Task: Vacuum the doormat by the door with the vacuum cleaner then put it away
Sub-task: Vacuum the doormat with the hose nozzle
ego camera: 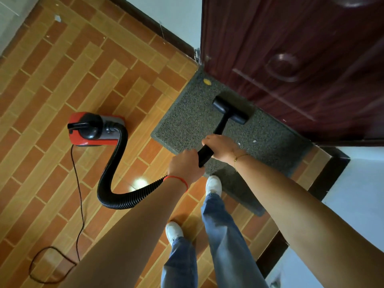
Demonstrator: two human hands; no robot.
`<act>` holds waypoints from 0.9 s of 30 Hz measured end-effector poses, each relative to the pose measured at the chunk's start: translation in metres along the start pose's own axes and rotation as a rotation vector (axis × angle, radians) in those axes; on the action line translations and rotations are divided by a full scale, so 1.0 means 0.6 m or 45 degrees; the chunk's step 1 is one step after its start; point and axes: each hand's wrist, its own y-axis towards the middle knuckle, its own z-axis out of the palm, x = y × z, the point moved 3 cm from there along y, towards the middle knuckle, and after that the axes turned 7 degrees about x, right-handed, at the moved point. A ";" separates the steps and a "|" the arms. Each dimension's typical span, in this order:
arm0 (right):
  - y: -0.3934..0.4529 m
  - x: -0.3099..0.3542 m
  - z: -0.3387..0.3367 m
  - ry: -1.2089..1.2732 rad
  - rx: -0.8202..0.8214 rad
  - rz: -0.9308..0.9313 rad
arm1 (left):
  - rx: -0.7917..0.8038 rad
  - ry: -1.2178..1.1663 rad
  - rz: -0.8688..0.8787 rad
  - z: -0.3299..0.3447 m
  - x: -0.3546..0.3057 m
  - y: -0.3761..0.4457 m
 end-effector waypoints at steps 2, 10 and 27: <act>0.009 -0.032 -0.026 0.003 0.005 -0.002 | -0.004 -0.029 -0.002 -0.024 -0.025 0.023; 0.019 -0.109 -0.090 -0.018 0.019 0.000 | -0.012 0.010 0.030 -0.083 -0.091 0.078; 0.010 -0.004 -0.061 -0.070 0.047 -0.011 | -0.022 0.032 0.052 -0.053 -0.007 0.019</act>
